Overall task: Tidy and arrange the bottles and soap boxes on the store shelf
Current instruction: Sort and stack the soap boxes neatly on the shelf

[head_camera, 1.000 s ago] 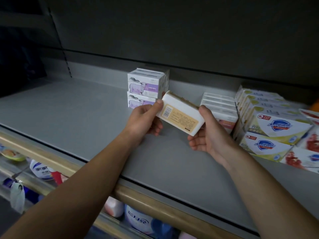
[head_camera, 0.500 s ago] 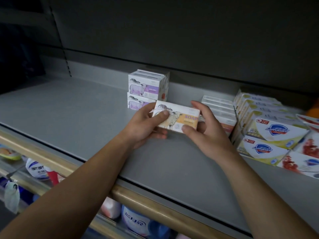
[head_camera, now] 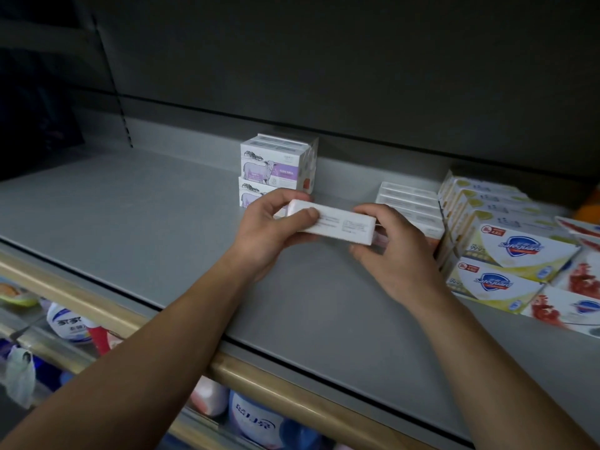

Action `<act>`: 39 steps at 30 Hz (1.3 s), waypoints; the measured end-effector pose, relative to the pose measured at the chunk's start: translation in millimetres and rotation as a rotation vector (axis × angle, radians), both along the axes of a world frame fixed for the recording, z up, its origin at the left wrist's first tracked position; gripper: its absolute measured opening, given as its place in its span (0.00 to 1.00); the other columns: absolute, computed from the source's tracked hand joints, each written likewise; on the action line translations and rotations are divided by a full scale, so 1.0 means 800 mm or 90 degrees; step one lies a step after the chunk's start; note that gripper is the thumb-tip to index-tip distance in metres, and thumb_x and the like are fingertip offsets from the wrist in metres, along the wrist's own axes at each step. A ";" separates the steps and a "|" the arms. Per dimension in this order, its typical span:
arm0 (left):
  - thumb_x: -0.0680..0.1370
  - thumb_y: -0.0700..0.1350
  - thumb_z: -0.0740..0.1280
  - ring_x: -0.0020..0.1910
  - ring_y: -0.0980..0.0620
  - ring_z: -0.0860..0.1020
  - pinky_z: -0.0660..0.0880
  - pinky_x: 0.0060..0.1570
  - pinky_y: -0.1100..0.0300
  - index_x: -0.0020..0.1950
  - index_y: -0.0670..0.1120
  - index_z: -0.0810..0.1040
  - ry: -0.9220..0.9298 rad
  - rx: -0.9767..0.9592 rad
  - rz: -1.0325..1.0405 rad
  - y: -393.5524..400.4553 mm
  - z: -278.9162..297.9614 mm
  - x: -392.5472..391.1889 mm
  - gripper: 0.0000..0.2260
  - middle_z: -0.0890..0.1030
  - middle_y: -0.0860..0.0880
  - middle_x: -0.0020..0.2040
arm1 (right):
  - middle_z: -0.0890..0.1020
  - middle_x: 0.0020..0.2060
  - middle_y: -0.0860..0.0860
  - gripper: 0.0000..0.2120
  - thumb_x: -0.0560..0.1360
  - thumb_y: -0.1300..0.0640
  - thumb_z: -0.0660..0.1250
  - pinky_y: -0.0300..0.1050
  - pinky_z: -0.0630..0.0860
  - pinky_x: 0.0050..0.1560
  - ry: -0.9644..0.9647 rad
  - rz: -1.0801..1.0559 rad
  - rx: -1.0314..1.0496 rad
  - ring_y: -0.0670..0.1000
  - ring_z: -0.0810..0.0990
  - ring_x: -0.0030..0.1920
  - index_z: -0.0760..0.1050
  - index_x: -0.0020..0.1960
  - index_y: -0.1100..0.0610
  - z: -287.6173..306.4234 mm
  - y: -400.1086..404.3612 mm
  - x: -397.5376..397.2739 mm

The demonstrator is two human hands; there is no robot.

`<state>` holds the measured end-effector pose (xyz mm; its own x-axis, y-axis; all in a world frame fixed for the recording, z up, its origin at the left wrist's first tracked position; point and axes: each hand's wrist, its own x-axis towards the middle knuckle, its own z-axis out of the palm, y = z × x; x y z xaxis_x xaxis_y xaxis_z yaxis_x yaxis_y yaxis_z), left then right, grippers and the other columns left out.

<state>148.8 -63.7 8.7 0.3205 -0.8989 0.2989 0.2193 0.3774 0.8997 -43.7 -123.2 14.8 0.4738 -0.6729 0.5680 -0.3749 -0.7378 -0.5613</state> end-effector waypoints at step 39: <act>0.75 0.63 0.59 0.70 0.49 0.68 0.63 0.70 0.52 0.66 0.55 0.75 -0.962 0.277 0.184 -0.023 -0.044 -0.005 0.23 0.75 0.54 0.67 | 0.54 0.78 0.51 0.42 0.74 0.31 0.55 0.57 0.43 0.76 0.525 -0.351 -0.124 0.57 0.49 0.78 0.48 0.78 0.55 -0.024 -0.005 -0.021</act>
<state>144.7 -82.4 -26.5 0.1475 -0.9610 0.2341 -0.9619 -0.0842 0.2602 -60.4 -127.0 -4.2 0.4193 -0.8472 0.3262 -0.9078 -0.3960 0.1382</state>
